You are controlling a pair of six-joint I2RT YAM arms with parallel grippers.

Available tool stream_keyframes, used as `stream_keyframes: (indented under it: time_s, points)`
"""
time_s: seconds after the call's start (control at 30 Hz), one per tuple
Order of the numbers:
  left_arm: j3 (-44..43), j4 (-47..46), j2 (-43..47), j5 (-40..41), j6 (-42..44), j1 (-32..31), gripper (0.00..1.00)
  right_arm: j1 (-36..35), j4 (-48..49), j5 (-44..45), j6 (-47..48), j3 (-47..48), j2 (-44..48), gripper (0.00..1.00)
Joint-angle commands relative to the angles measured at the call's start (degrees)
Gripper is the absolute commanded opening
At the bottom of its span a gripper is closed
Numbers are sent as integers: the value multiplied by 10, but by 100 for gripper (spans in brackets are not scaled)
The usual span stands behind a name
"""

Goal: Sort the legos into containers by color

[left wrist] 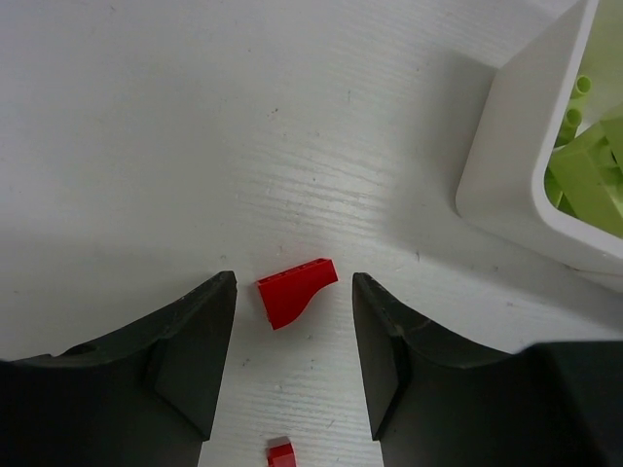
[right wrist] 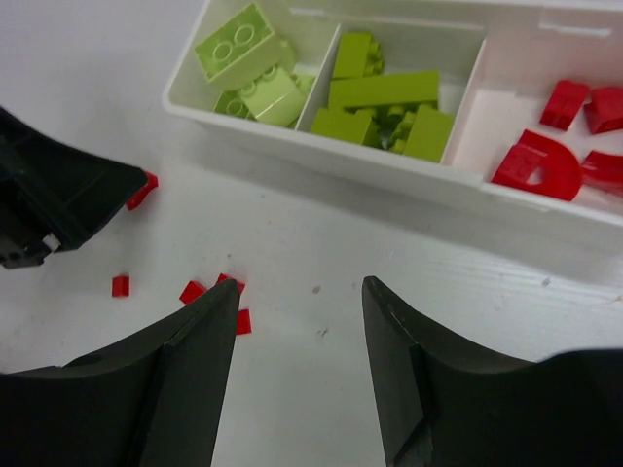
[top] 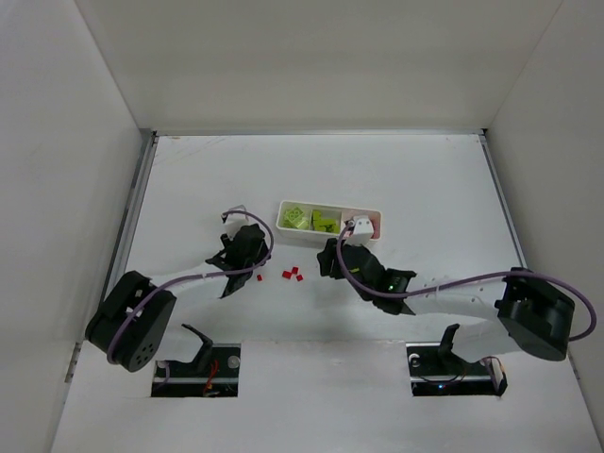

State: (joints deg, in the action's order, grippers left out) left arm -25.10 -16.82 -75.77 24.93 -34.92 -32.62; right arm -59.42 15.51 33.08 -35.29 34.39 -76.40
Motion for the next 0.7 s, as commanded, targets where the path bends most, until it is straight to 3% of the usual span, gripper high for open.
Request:
stream_keyframes:
  time_s: [0.0,0.3,0.67]
  points:
    - [-19,-15,-15,4,8,0,49,-27,24,13,-24,3,-19,60]
    - [-33,-23,-74,34,8,-13,47,-57,41,4,-38,21,-77,61]
    - [-29,-22,-64,38,15,-25,27,-83,39,-28,-6,66,-166,63]
